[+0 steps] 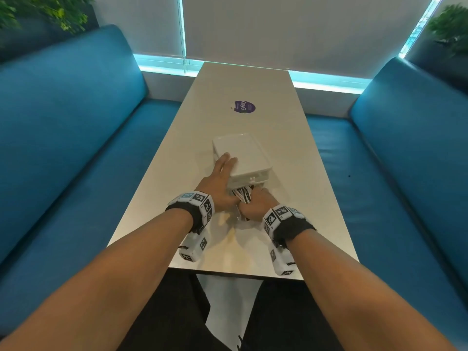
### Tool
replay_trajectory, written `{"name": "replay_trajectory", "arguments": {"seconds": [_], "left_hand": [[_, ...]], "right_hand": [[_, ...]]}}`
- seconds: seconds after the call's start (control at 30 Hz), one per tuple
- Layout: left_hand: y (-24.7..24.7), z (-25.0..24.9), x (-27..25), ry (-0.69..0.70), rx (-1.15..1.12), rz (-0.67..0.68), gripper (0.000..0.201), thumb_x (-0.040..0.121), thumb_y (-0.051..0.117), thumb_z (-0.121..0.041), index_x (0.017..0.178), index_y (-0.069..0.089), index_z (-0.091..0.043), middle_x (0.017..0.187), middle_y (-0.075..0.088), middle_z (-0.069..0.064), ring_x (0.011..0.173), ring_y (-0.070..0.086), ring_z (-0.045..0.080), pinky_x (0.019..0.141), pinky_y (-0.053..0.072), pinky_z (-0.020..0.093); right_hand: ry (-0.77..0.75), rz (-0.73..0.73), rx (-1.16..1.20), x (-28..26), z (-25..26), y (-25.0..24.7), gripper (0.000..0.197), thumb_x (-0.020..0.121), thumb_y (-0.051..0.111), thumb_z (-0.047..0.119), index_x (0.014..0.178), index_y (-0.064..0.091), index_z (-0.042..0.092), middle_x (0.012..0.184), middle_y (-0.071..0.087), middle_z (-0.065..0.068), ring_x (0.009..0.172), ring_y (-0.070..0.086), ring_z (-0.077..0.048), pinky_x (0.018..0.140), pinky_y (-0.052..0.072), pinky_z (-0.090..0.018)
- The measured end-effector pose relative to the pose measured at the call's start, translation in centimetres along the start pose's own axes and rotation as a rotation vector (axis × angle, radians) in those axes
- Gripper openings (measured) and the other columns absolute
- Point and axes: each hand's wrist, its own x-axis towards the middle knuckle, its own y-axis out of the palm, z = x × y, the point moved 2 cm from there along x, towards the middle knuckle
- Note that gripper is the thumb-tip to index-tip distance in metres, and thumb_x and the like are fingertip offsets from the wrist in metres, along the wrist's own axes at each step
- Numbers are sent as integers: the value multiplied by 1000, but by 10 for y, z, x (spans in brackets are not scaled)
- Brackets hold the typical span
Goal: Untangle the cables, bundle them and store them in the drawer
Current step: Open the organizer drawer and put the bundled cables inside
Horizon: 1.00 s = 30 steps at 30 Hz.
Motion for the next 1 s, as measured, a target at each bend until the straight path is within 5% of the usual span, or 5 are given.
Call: {"name": "replay_trajectory", "arguments": {"seconds": [0.4, 0.57, 0.67, 0.8, 1.0], "left_hand": [[5, -11, 6, -60, 14, 12, 98, 77, 72, -25, 153, 11, -36, 160, -11, -24, 106, 63, 33, 86, 51, 39], [3, -8, 11, -66, 13, 49, 104, 74, 76, -21, 153, 10, -36, 159, -12, -25, 121, 56, 30, 93, 49, 38], [4, -7, 11, -42, 13, 56, 103, 73, 76, -23, 151, 11, -38, 159, -12, -26, 118, 58, 31, 95, 51, 42], [6, -5, 10, -20, 30, 31, 101, 74, 76, -28, 149, 9, -41, 158, -12, -28, 115, 60, 33, 93, 51, 43], [7, -10, 10, -48, 52, 47, 102, 75, 76, -23, 151, 10, -38, 159, -14, -26, 104, 64, 34, 90, 53, 44]], "right_hand": [[145, -122, -129, 9, 6, 15, 74, 86, 64, 39, 142, 34, 2, 137, 42, -21, 125, 43, -34, 104, 39, -39], [61, -3, 2, 10, -4, 11, 91, 83, 49, 47, 154, 9, 6, 153, 20, -24, 140, 23, -40, 116, 25, -45], [36, 62, 32, 8, -1, 5, 85, 78, 45, 44, 153, 21, 9, 153, 29, -22, 136, 35, -38, 113, 34, -45], [22, -28, -127, 3, -6, 1, 54, 101, 43, 26, 147, 29, 2, 150, 34, -22, 136, 37, -36, 112, 32, -40], [20, -70, -301, 7, -5, 1, 41, 96, 49, 42, 130, 56, 19, 133, 55, -5, 126, 44, -27, 96, 38, -38]]}}
